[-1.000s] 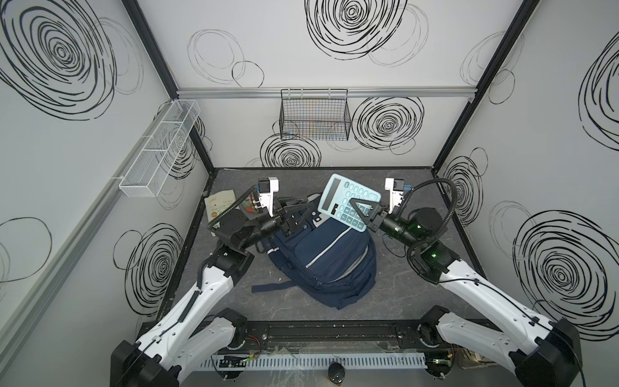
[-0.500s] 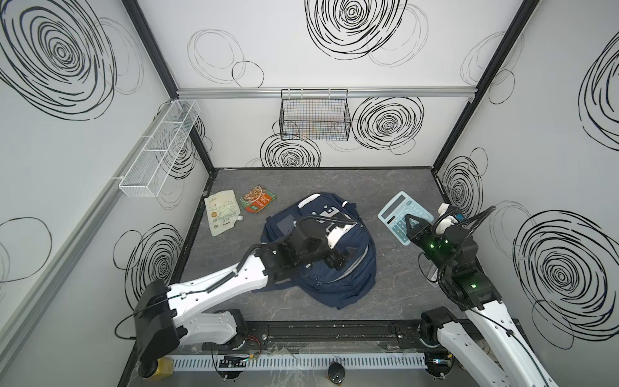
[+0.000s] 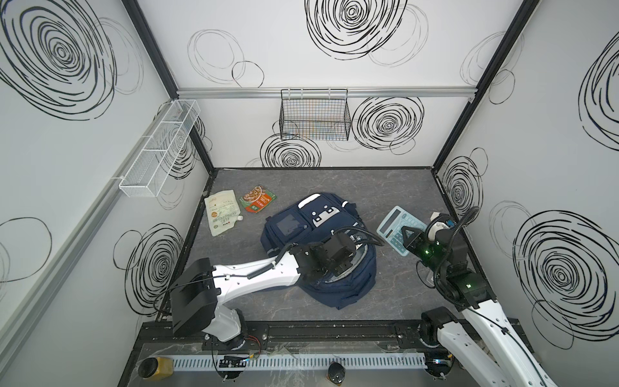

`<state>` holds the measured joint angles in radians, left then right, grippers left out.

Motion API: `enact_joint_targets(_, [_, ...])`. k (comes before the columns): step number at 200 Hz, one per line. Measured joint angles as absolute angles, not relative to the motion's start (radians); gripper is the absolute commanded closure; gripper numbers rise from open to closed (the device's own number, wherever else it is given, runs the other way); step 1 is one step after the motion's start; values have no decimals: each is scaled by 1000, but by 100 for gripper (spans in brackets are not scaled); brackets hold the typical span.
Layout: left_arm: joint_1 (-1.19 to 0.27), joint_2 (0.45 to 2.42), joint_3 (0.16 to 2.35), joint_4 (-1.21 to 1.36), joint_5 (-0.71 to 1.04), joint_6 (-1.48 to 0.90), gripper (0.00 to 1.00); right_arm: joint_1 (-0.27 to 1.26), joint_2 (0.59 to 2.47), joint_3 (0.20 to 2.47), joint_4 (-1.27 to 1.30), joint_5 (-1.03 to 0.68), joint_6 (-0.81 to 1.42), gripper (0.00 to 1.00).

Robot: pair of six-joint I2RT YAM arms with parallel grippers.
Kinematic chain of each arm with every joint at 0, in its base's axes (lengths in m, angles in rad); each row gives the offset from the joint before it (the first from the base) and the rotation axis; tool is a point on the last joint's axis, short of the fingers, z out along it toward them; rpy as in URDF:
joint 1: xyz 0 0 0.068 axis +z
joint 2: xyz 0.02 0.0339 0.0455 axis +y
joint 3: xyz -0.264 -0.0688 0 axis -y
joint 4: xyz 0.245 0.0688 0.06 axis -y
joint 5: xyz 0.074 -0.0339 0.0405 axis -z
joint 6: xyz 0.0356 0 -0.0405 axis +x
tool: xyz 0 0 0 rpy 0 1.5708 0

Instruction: Pack the student bag

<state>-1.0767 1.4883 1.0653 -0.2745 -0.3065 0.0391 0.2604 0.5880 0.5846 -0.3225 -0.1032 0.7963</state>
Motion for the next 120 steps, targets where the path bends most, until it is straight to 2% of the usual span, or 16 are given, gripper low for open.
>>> enact_joint_targets(9, [-1072,1479,1065,-276,-305,36,96,260,588,585,-323,-115,793,100])
enact_joint_targets(12, [-1069,1475,1065,-275,-305,30,100,260,588,585,-322,-120,791,100])
enact_joint_targets(61, [-958,1335,1019,-215,-285,-24,100,286,538,447,-160,-324,908,100])
enact_joint_targets(92, [-937,1266,971,-173,-297,-52,100,427,581,354,-48,-372,992,100])
enact_joint_targets(120, [-956,1264,952,-147,-297,-53,100,567,737,382,64,-354,1008,100])
